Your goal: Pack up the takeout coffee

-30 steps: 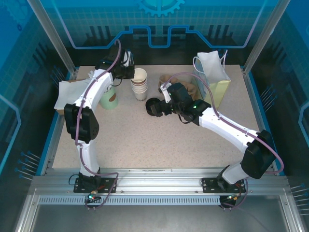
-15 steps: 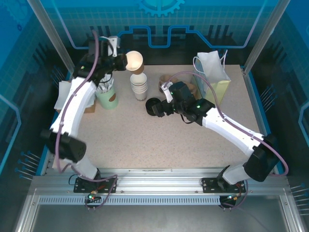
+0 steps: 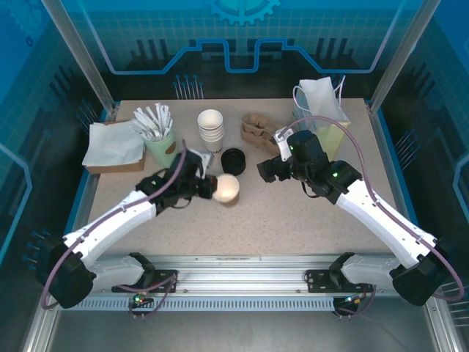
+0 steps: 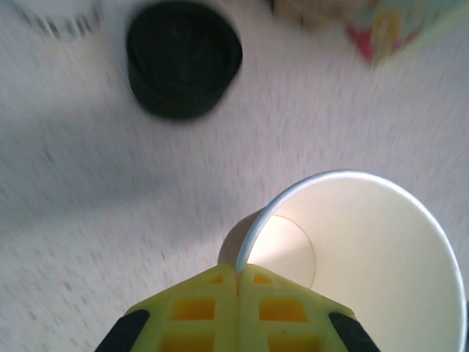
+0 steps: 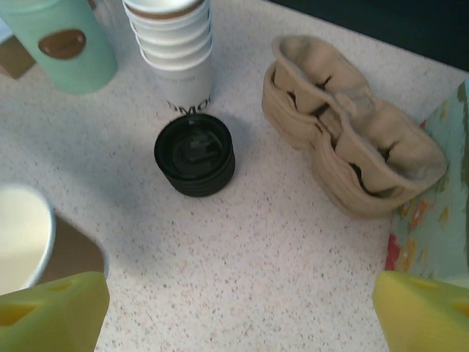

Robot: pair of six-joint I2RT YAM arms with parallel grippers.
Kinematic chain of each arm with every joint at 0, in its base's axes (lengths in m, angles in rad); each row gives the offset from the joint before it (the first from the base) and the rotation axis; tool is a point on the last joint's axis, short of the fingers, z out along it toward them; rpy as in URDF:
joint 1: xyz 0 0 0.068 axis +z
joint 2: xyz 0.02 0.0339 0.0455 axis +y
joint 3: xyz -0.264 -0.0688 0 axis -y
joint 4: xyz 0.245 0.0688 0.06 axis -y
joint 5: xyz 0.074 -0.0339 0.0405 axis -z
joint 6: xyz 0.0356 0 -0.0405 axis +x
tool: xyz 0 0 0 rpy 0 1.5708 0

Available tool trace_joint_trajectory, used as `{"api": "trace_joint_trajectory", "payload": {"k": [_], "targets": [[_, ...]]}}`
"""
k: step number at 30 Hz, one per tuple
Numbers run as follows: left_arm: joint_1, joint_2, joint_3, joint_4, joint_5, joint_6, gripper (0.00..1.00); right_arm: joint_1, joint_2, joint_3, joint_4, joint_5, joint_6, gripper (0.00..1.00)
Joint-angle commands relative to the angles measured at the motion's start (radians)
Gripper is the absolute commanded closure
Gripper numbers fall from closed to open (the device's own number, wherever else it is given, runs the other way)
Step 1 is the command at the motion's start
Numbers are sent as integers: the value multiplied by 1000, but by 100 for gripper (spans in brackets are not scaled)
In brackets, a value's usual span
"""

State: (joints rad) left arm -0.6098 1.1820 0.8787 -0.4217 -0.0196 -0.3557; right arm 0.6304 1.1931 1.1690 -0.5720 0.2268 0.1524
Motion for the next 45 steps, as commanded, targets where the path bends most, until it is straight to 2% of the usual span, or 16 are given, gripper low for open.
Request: {"api": "trace_joint_trajectory", "payload": {"k": [1, 7, 15, 18, 23, 26, 29, 33, 39, 45], "targets": [[-77, 10, -52, 132, -68, -73, 98, -15, 0, -20, -10, -7, 3, 5], [-158, 130, -71, 192, -136, -77, 96, -20, 1, -54, 3, -23, 14, 6], [-172, 218, -45, 202, -169, -67, 90, -21, 10, -90, 13, -12, 19, 5], [-172, 214, -40, 195, -176, -64, 83, -21, 27, -100, 38, -19, 34, 5], [-170, 163, -27, 173, -210, -50, 60, -22, 113, -93, 151, -107, 101, 7], [-148, 101, -30, 146, -251, -39, 54, -17, 218, -49, 213, -132, 159, 9], [-77, 18, -56, 143, -242, -55, 51, -6, 359, 36, 226, -104, 190, 15], [9, -49, -69, 136, -202, -67, 47, 0, 561, 191, 176, -36, 185, 28], [36, -80, -61, 118, -201, -52, 45, 17, 778, 393, 72, 61, 143, 40], [41, -88, -74, 103, -187, -48, 44, 21, 885, 496, 29, 90, 112, 56]]}}
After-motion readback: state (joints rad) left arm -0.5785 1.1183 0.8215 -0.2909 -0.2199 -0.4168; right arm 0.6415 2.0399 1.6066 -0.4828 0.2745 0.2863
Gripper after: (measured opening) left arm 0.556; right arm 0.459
